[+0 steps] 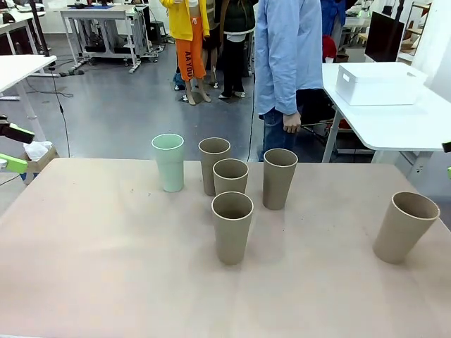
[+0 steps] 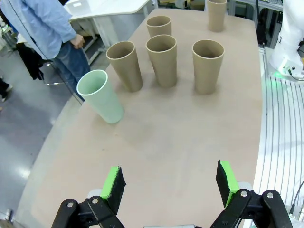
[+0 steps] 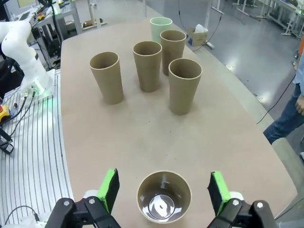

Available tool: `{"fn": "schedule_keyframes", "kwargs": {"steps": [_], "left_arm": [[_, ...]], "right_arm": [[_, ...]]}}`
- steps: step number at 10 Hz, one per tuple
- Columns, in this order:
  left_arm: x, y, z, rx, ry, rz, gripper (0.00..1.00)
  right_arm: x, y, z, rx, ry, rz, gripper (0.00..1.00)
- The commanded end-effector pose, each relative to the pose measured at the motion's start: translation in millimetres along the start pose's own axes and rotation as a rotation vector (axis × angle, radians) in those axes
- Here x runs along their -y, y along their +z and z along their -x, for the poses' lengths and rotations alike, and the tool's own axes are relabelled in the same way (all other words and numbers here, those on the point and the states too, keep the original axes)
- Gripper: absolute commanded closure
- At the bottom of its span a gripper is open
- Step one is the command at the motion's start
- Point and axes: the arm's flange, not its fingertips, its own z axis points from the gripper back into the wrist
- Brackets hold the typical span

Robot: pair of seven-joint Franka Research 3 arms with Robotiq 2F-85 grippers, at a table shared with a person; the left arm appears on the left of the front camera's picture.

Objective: Stack the cups and store them in the basket.
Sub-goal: Pick up two Reusable plastic cups , one in each hand.

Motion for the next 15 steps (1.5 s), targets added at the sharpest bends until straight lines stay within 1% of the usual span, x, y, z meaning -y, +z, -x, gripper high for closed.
{"fn": "schedule_keyframes", "kwargs": {"steps": [1, 15], "left_arm": [[-0.5, 1.0, 0.7, 0.009, -0.012, 0.004, 0.0], [-0.5, 1.0, 0.7, 0.009, -0.012, 0.004, 0.0]], "right_arm": [[2.6, 0.9, 0.1, 0.033, 0.021, -0.004, 0.0], [2.6, 0.9, 0.1, 0.033, 0.021, -0.004, 0.0]]}}
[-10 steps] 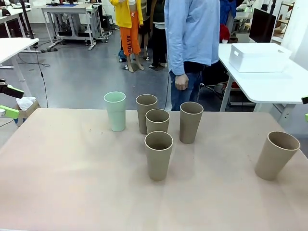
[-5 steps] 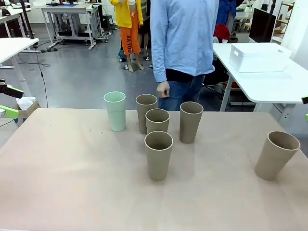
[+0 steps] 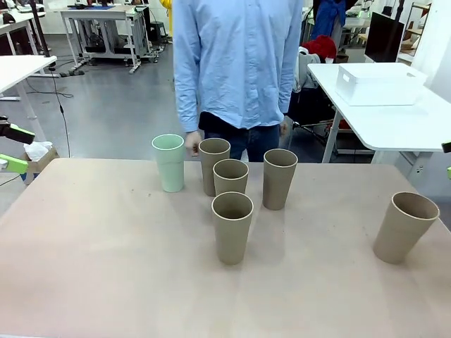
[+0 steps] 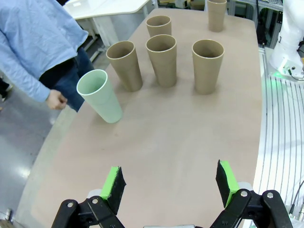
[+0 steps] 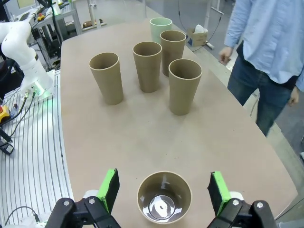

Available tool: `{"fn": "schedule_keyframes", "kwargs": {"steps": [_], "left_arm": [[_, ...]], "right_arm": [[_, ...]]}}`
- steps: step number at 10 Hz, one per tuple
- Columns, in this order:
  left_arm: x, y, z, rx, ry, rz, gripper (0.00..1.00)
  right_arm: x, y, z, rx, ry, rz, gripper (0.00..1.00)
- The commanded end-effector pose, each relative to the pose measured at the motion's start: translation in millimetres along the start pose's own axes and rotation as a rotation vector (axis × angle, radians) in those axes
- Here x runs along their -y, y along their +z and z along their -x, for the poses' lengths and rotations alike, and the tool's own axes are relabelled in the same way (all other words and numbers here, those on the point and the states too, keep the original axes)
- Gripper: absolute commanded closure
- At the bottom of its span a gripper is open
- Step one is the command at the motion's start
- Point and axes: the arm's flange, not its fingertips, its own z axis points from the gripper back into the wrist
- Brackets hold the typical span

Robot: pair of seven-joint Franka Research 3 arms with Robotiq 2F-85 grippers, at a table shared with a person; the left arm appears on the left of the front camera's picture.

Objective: Stack the cups and store them in the basket.
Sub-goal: Pick up two Reusable plastic cups , one in each hand.

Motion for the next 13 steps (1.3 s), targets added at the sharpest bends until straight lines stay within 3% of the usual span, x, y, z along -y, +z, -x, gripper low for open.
{"fn": "schedule_keyframes", "kwargs": {"steps": [1, 13], "left_arm": [[-0.6, 0.6, 0.3, 0.009, -0.013, 0.004, 0.0], [-0.6, 0.6, 0.3, 0.009, -0.013, 0.004, 0.0]], "right_arm": [[2.9, 1.3, -0.3, 0.029, 0.023, -0.003, 0.0], [2.9, 1.3, -0.3, 0.029, 0.023, -0.003, 0.0]]}}
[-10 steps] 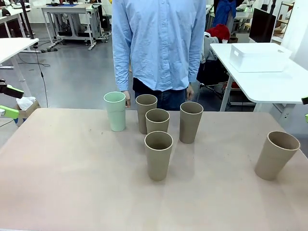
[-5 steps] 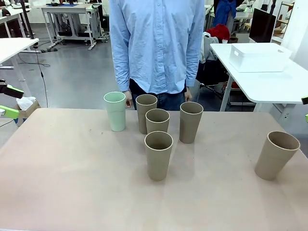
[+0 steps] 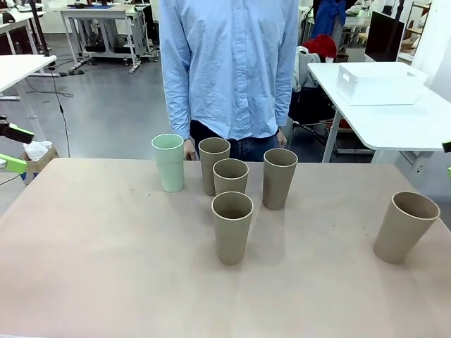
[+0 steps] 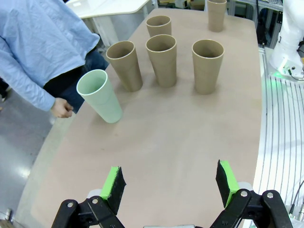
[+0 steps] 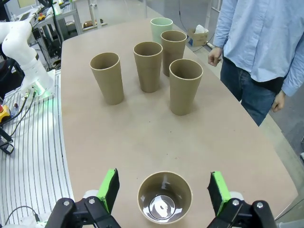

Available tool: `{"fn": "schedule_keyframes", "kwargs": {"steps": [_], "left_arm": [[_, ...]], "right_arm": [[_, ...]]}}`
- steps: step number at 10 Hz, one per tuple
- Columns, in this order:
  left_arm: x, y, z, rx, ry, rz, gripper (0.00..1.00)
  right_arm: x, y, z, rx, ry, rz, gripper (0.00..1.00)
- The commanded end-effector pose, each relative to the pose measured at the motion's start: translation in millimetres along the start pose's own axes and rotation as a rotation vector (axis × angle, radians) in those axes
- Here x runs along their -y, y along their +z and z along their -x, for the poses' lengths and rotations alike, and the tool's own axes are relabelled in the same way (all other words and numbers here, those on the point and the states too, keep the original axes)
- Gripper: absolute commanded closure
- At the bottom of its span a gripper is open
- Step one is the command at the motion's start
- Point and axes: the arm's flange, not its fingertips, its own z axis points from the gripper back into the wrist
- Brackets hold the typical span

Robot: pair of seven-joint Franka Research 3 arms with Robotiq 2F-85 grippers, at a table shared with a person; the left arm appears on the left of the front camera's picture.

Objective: Stack the cups and store them in the basket.
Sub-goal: Pick up two Reusable plastic cups , one in each hand.

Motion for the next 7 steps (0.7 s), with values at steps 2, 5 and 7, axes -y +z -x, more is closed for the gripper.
{"fn": "schedule_keyframes", "kwargs": {"steps": [2, 5, 7], "left_arm": [[-0.6, 0.6, 0.3, 0.009, -0.013, 0.004, 0.0], [-0.6, 0.6, 0.3, 0.009, -0.013, 0.004, 0.0], [-0.6, 0.6, 0.3, 0.009, -0.013, 0.004, 0.0]], "right_arm": [[3.3, 1.1, -0.2, 0.029, 0.021, -0.001, 0.0], [3.3, 1.1, -0.2, 0.029, 0.021, -0.001, 0.0], [3.3, 1.1, -0.2, 0.029, 0.021, -0.001, 0.0]]}}
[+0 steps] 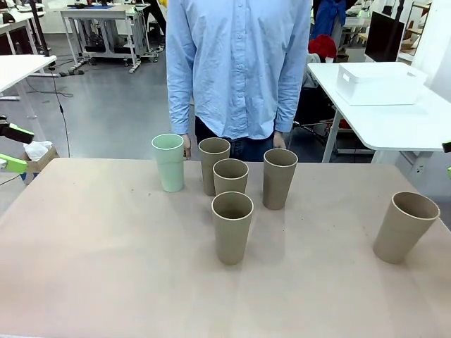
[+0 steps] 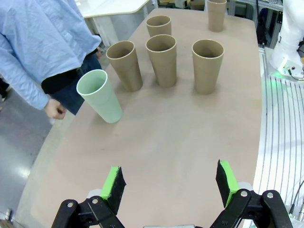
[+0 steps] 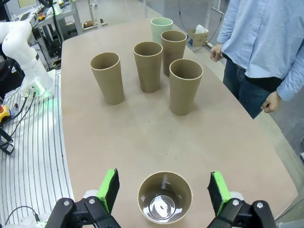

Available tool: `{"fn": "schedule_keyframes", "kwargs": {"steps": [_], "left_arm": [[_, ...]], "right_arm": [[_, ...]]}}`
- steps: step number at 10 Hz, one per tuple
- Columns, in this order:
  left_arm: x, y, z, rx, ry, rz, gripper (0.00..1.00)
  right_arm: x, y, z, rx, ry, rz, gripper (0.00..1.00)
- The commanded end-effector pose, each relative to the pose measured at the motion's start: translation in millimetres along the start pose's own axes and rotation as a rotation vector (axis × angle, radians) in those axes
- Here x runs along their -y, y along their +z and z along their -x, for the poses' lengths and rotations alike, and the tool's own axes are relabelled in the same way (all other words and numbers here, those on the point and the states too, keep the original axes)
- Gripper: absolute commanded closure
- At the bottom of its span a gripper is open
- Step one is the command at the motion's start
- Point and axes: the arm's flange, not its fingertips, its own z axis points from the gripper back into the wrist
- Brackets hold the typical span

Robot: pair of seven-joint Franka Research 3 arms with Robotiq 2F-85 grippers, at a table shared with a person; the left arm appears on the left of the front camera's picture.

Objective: Stack the cups and store them in the basket.
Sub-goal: Pick up two Reusable plastic cups , one in each hand.

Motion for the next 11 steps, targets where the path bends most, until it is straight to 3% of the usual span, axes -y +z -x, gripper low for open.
{"fn": "schedule_keyframes", "kwargs": {"steps": [1, 2, 4, 7, 8, 11], "left_arm": [[-1, 1, 0, 0.009, -0.013, 0.004, 0.0], [0, 0, 0, 0.0, 0.0, 0.0, 0.0], [-53, -24, -13, 0.04, -0.026, 0.052, 0.0], [-116, -78, -22, 0.092, 0.007, 0.162, 0.0], [-133, -105, -17, 0.153, 0.029, 0.206, 0.0], [-157, -167, 9, 0.248, -0.012, 0.213, 0.0]], "right_arm": [[3, 1, 0, 0.029, 0.021, 0.0, 0.0], [0, 0, 0, 0.0, 0.0, 0.0, 0.0], [58, 4, -2, 0.019, -0.018, -0.059, 0.0], [115, 19, 28, 0.199, -0.038, -0.179, 0.0], [122, 22, 48, 0.264, -0.026, -0.262, 0.0], [121, 28, 99, 0.377, 0.006, -0.317, 0.0]]}}
